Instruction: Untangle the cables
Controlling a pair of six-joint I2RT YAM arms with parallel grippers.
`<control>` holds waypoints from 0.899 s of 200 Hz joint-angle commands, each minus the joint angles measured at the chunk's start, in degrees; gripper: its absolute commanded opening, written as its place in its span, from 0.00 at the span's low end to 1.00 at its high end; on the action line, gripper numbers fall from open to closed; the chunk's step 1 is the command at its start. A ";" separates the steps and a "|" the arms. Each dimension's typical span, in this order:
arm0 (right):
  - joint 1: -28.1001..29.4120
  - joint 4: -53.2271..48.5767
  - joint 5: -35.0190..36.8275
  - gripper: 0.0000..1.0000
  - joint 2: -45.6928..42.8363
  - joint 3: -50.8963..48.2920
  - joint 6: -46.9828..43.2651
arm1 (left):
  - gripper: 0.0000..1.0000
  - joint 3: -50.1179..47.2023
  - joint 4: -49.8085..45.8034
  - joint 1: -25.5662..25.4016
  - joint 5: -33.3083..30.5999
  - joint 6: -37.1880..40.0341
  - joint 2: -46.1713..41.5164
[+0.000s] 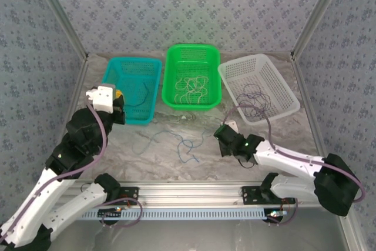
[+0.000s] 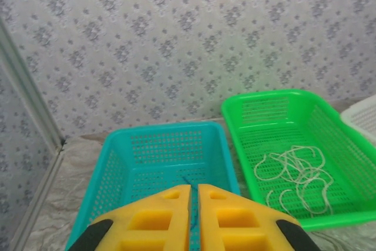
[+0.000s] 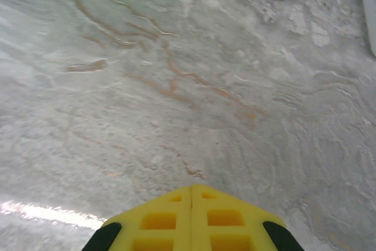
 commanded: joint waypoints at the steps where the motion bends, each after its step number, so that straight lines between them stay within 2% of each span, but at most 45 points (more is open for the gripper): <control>1: -0.03 0.32 1.40 0.33 -2.84 -0.70 -0.39 | 0.11 2.19 -0.12 2.85 4.43 -1.59 2.00; 12: 0.02 0.79 -0.30 0.31 -4.23 -0.51 -1.40 | 0.11 2.17 0.73 3.57 7.57 -2.21 2.96; 32: -0.03 1.31 -2.73 0.06 -6.39 -0.12 -2.21 | 0.13 1.09 3.27 3.69 14.27 -3.47 4.86; 45: -0.03 1.78 -4.00 0.00 -7.63 0.21 -2.37 | 0.16 0.42 3.54 3.79 18.15 -4.83 6.78; 77: 0.08 2.02 -6.45 0.00 -9.48 2.78 -4.01 | 0.22 -3.39 6.90 3.01 32.64 -7.47 11.24; 107: 0.18 0.95 -8.53 0.00 -9.92 7.30 -6.12 | 0.32 -8.55 13.54 -1.01 37.69 -7.37 13.44; 124: 0.32 1.07 -11.02 0.00 -10.15 9.84 -8.06 | 0.38 -10.11 16.56 -4.74 42.90 -5.04 15.90; 153: 0.85 1.09 -13.72 0.00 -10.23 13.52 -10.99 | 0.41 -9.70 18.27 -8.96 45.06 -4.06 22.70; 180: 1.20 2.45 -17.33 0.00 -10.37 14.55 -12.65 | 0.42 -10.98 26.69 -9.76 50.69 -7.49 28.13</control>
